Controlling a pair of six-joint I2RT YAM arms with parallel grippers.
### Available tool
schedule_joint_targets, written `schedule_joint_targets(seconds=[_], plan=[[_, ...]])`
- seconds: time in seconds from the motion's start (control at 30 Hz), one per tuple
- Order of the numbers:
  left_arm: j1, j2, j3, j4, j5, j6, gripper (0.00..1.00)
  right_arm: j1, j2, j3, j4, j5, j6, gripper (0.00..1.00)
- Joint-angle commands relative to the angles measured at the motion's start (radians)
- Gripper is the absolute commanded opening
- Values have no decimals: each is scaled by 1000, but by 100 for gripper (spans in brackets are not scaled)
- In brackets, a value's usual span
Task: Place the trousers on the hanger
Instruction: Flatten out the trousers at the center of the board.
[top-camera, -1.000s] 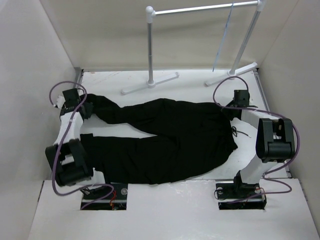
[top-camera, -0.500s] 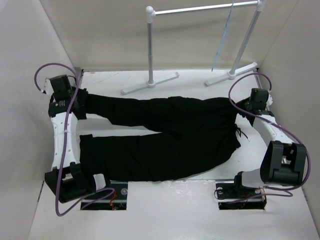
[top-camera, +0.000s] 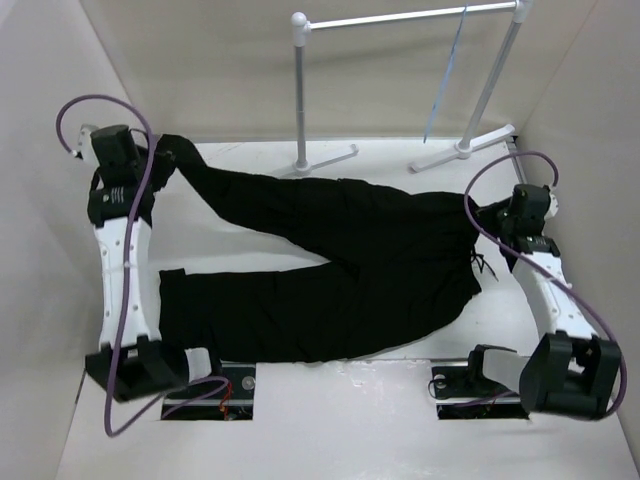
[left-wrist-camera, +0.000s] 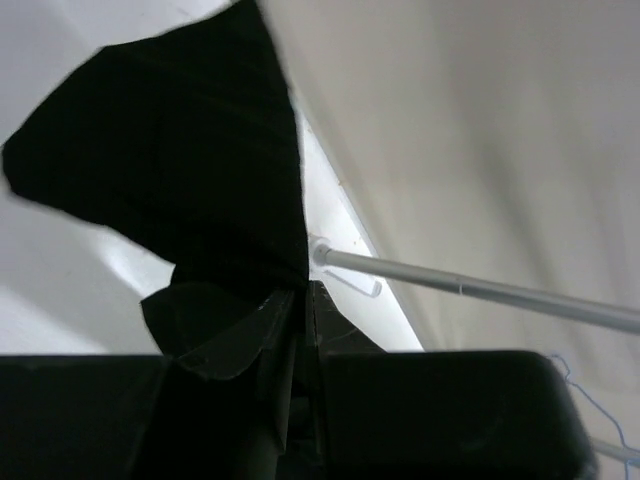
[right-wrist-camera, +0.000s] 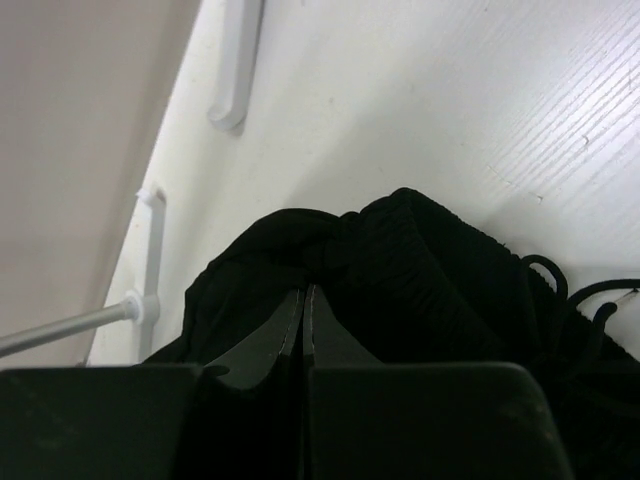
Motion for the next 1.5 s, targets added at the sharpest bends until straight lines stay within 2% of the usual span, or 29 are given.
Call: schedule_joint_targets(seconds=[0.0,0.17,0.23,0.37,0.5,0.57,0.67,0.77,0.83,0.9,0.93,0.97,1.0,1.07,1.13,1.2,1.23,1.27,1.33,1.37,1.4,1.47], plan=[[32,-170,-95,-29,-35,11,7,-8,-110,-57,-10,27,-11,4],[18,-287,-120,-143,-67,19,7,-30,-259,-115,-71,45,-20,4],[0,-298,-110,-191,-88,22,7,-37,-270,-117,-80,65,-23,5],[-9,-221,-114,-210,-120,52,8,-42,-114,-57,-28,87,-23,6],[-20,-16,-130,-86,-116,68,8,-37,98,18,67,119,-9,5],[-23,145,-68,-41,-114,95,8,-33,203,76,84,126,-19,5],[-34,429,120,-50,-97,157,8,-33,351,174,90,126,-31,5],[-49,683,379,-88,-85,212,11,-27,480,281,79,120,-31,6],[-54,843,574,-108,-67,256,25,-5,558,370,59,122,-36,7],[-51,941,724,-162,-29,278,45,13,609,447,27,125,-37,9],[-43,962,775,-194,-22,281,56,19,621,475,16,126,-39,15],[-30,954,783,-205,-25,281,63,27,624,496,6,128,-45,28],[-17,921,751,-200,-34,281,68,33,620,507,-2,137,-52,42],[6,817,620,-165,-65,284,69,47,583,507,-10,168,-59,63],[24,679,421,-92,-93,272,66,70,519,478,-4,166,-69,73],[30,563,238,6,-122,269,63,103,438,425,1,168,-72,74],[35,511,152,40,-140,264,61,123,392,385,7,169,-75,70],[40,470,80,62,-151,252,60,143,347,339,15,168,-72,60],[44,414,-41,83,-144,224,57,189,254,227,41,162,-56,31],[40,385,-110,96,-133,204,55,214,209,169,47,160,-45,21],[32,355,-172,111,-136,191,54,240,165,114,49,159,-33,14],[-9,273,-302,151,-137,168,54,278,73,3,46,160,-16,11]])
